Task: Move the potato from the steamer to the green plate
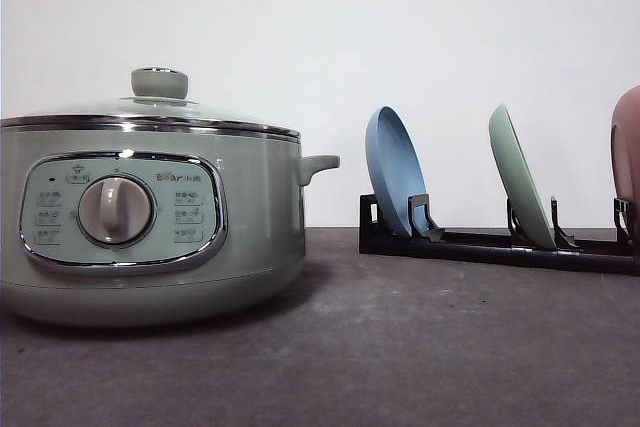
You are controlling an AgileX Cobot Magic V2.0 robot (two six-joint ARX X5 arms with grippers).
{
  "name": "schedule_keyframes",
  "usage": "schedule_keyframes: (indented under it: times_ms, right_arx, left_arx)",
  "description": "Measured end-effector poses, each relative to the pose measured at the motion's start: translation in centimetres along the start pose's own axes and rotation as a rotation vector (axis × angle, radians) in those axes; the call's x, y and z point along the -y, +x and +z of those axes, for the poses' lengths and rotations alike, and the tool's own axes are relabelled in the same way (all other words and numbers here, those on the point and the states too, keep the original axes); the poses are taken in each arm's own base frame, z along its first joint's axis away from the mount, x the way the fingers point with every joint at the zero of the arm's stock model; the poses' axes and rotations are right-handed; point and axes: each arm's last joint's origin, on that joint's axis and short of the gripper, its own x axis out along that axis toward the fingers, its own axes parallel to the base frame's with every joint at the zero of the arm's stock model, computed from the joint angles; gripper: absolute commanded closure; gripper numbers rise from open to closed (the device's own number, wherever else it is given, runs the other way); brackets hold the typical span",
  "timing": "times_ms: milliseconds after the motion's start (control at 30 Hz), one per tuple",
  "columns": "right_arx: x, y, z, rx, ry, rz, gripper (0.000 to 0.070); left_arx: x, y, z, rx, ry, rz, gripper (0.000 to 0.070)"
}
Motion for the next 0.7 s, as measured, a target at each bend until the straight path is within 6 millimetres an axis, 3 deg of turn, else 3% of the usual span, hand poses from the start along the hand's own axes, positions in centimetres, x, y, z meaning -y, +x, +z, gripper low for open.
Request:
schedule_keyframes:
  times_ms: [300, 700]
  right_arx:
    - [3.3, 6.7, 2.9, -0.042, 0.051, -0.03, 0.0188]
    - [7.0, 13.4, 2.9, -0.033, 0.077, -0.093, 0.0192]
  left_arx:
    - [0.0, 0.0, 0.0, 0.0, 0.0, 0.0, 0.0144]
    - [0.0, 0.0, 0.0, -0.001, -0.001, 0.0, 0.0144]
